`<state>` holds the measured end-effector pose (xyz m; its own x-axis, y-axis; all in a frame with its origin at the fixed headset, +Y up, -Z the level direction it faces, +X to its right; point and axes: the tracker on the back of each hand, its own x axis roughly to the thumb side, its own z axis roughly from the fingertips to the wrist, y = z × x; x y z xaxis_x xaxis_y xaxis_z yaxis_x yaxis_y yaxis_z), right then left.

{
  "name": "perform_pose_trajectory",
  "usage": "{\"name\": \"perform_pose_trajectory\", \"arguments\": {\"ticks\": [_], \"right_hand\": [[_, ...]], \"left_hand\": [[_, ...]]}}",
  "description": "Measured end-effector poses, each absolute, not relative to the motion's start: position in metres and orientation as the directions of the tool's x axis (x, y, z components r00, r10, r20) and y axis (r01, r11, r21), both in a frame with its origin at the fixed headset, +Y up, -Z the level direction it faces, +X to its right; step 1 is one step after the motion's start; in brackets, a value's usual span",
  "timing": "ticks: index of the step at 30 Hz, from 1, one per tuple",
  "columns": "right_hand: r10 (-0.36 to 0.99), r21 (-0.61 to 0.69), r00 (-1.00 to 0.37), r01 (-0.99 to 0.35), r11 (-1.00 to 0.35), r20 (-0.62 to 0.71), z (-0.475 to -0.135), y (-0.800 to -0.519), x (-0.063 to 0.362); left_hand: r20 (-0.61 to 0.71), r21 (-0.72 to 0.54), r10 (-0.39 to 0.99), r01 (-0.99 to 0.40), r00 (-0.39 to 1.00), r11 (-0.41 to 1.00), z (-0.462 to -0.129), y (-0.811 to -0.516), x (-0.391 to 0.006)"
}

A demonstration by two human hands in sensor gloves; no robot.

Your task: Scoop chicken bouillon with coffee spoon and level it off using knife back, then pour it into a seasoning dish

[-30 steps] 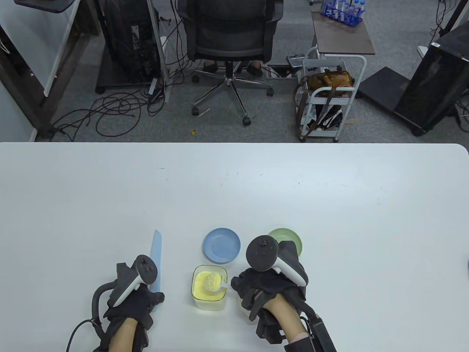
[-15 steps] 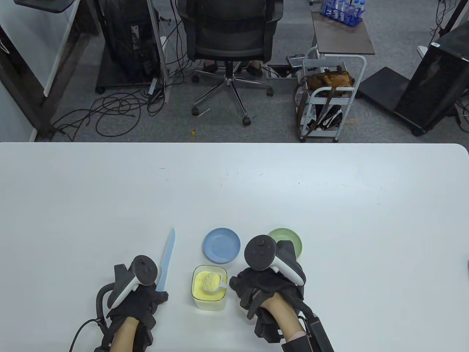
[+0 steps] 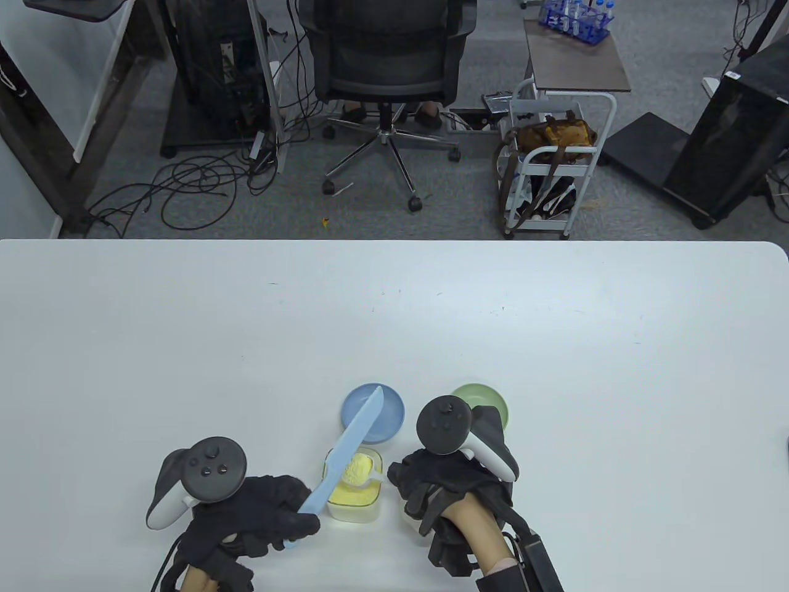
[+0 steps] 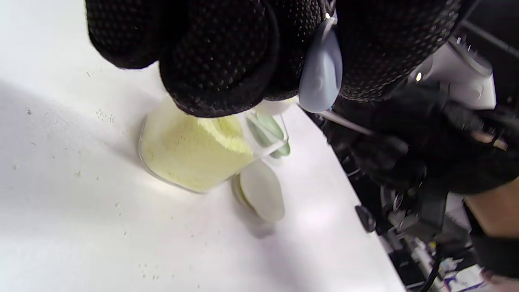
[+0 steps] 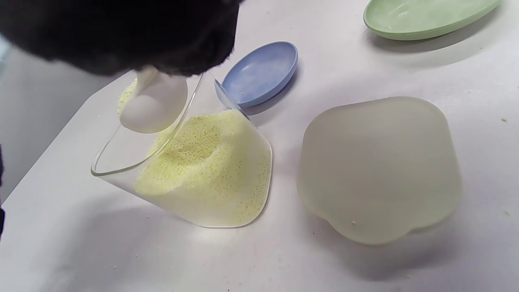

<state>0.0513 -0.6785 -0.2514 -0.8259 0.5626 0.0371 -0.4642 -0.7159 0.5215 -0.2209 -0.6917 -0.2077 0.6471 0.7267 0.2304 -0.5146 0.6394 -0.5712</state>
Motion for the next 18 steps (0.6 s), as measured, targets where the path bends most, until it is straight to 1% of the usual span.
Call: {"name": "perform_pose_trajectory", "arguments": {"ticks": [3, 7, 14, 18], "right_hand": [[0.564, 0.518, -0.825, -0.467, -0.717, 0.037, -0.25, -0.677, 0.052], [0.59, 0.506, -0.807, -0.492, -0.708, 0.04, -0.248, -0.675, 0.052], [0.585, 0.498, -0.81, -0.488, -0.717, 0.049, -0.246, -0.672, 0.054], [0.579, 0.495, -0.814, -0.483, -0.723, 0.052, -0.244, -0.671, 0.056]], "left_hand": [[0.236, -0.595, 0.707, -0.476, 0.666, 0.647, -0.207, -0.696, -0.21], [0.213, -0.604, 0.668, -0.441, 0.713, 0.664, -0.21, -0.705, -0.206], [0.176, -0.593, 0.643, -0.441, 0.745, 0.674, -0.214, -0.709, -0.215], [0.131, -0.601, 0.649, -0.461, 0.749, 0.653, -0.219, -0.714, -0.222]]}}
